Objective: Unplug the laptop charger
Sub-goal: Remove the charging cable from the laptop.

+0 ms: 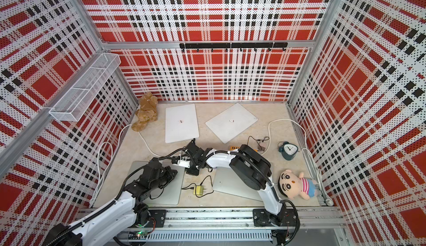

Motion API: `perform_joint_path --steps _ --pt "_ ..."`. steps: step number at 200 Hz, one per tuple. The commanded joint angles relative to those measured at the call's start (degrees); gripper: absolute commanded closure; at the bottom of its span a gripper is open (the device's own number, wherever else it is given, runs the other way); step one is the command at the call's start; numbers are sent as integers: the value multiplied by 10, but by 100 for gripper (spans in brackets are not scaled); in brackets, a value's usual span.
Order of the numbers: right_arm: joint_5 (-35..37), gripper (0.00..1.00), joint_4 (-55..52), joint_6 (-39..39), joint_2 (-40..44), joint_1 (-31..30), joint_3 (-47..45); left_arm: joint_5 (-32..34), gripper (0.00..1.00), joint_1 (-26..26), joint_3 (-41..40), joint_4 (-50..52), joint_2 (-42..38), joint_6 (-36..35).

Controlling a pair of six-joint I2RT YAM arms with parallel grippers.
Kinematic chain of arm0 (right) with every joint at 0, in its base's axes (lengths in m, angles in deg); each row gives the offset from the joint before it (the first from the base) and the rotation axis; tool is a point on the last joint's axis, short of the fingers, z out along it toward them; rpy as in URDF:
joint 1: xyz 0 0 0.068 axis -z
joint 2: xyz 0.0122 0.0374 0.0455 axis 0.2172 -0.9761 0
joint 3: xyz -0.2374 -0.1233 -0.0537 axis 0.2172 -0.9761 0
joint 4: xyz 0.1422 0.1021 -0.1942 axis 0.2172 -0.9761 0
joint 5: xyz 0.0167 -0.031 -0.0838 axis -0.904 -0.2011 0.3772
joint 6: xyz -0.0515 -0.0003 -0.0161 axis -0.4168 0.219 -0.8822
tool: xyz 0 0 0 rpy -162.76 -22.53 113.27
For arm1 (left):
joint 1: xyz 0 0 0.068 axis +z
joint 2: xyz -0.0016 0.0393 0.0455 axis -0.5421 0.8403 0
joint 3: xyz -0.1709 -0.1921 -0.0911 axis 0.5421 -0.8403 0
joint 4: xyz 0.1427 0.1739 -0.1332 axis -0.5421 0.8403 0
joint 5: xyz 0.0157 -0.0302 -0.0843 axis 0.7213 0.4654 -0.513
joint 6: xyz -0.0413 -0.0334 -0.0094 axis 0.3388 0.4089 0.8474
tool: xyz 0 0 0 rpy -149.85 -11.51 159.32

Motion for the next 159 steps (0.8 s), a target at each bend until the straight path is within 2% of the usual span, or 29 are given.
perform_joint_path --steps 1,56,159 --pt "12 92 -28 -15 -15 -5 9 2 100 -2 -3 2 -6 -11" --pt "27 96 -44 -22 -10 -5 21 5 100 -5 -5 0 -5 -10" --pt "18 97 -39 2 -17 -5 24 3 100 -6 -4 -5 1 -13"
